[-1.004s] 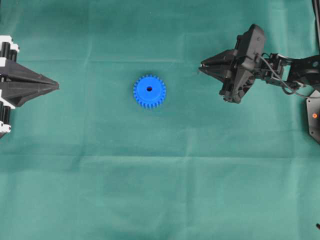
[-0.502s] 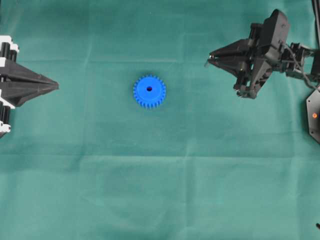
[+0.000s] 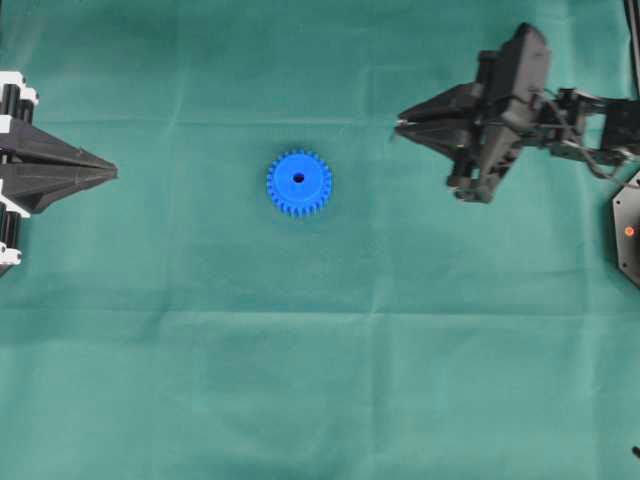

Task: Insert the shaft placed at a random location into the center hole of the medium gear at another random location.
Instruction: 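Carry the shaft left with the right gripper over the blue gear's hole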

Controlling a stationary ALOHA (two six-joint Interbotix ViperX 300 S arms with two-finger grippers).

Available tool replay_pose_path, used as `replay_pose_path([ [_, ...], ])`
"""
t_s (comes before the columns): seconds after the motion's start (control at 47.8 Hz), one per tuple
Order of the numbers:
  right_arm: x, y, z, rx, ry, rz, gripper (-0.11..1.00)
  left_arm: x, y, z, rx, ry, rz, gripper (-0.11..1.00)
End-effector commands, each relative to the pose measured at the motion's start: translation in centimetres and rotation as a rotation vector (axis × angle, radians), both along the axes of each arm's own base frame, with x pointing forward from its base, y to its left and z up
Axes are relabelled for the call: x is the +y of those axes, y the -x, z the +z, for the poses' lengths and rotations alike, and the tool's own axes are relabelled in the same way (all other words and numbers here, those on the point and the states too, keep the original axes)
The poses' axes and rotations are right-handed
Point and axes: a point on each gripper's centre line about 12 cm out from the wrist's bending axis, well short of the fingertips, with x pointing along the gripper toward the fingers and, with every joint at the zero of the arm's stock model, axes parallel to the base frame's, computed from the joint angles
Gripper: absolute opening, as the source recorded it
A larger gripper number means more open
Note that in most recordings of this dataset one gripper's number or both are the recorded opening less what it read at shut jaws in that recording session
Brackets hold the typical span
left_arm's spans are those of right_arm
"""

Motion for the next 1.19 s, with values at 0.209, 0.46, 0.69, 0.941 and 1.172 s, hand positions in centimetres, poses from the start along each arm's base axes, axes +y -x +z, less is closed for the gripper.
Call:
replay_pose_path([
  [0.209,1.3,-6.8,1.7,-0.062,0.013,0.073,0.13,0.0,-0.2,0.9,-0.023,0.000,0.000,0.00],
  [0.46,1.5,-10.2,1.5,-0.055,0.014,0.094,0.13,0.0,-0.2,1.0,-0.025,0.000,0.001,0.00],
  [0.69,1.5,-10.9,0.9,-0.035,0.011,0.097,0.13,0.0,-0.2,1.0,-0.029,0.000,0.001,0.00],
  [0.941,1.5,-11.1,-1.0,0.005,-0.008,0.091,0.13,0.2,-0.2,1.0,-0.028,-0.002,0.010,0.00],
  [1.172,1.4,-11.5,-2.8,0.029,-0.017,0.084,0.13,0.2,-0.2,1.1,-0.029,-0.002,0.012,0.00],
])
